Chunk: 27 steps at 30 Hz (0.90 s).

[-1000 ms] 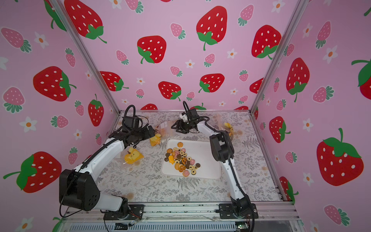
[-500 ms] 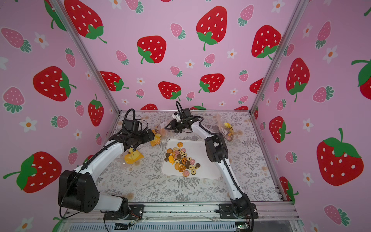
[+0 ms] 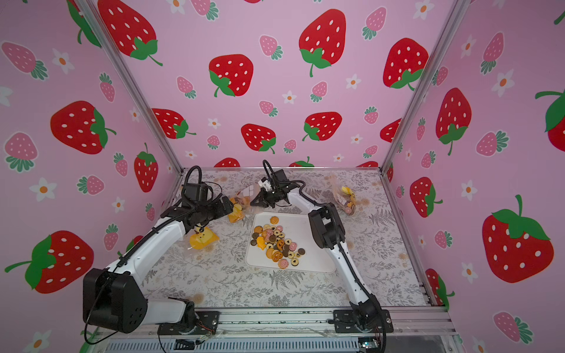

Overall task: Pour cookies out of the ziploc bag
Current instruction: Move the ziploc bag to the center of the board.

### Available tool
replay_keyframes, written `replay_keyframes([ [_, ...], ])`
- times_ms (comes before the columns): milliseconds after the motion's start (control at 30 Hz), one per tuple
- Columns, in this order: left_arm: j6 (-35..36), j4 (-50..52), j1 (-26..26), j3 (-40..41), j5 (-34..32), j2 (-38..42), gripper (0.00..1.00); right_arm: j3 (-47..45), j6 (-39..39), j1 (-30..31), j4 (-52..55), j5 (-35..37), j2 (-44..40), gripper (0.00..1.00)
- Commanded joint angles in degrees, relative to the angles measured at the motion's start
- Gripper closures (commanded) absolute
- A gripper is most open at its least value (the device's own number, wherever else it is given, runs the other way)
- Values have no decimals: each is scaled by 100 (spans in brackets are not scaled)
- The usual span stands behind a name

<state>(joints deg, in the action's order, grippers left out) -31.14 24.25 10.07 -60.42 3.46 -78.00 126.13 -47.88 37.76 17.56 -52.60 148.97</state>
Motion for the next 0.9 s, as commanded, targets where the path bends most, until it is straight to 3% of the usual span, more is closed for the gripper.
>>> replay_keyframes([
  [0, -15, 49, -40, 91, -30, 100, 1, -251, 147, 122, 13, -10, -465, 97],
  [333, 2, 127, -57, 309, -22, 289, 1, -2016, 81, 429, -853, -147, -1567, 97],
  [633, 46, 279, -57, 508, -57, 569, 1, -3072, 138, 898, -1075, -244, -2167, 97],
  [867, -2, 402, -57, 719, 83, 797, 1, -4184, 212, 1227, -1169, 135, -2978, 94],
])
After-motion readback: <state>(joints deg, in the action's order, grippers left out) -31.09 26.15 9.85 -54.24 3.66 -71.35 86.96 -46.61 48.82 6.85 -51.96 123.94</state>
